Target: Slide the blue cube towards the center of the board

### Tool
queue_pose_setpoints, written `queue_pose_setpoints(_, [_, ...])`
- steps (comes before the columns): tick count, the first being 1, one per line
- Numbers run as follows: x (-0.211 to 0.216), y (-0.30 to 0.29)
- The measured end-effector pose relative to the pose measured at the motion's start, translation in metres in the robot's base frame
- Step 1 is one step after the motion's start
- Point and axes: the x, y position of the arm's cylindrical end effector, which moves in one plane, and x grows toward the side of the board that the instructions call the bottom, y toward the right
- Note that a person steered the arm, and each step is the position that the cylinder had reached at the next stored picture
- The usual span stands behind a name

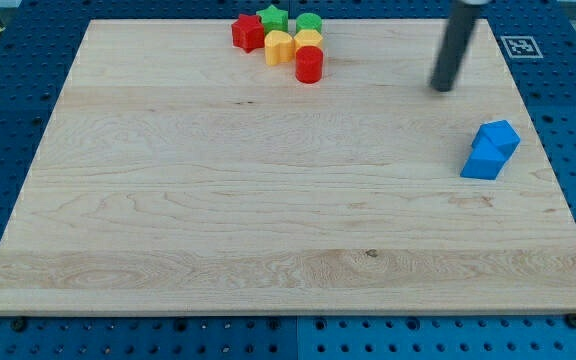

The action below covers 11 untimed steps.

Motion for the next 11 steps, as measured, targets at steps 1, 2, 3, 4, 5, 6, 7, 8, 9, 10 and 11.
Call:
queue_pose_setpoints(1, [0.032,0.075])
queue_pose_setpoints(2, [0.103,0.093])
queue_pose_setpoints(3, [0.135,0.084])
queue_pose_setpoints(4, [0.119,0.038])
queue_pose_setpoints(5, [0.085,-0.04])
queue_pose_setpoints(6, [0.072,-0.098])
queue_pose_setpoints(7, [0.059,-0.119])
queue_pose_setpoints(8, [0.057,-0.104])
queue_pose_setpoints(9, [0.046,-0.104])
queue_pose_setpoints(10, [0.042,-0.138])
queue_pose_setpoints(11, [0.042,-0.19])
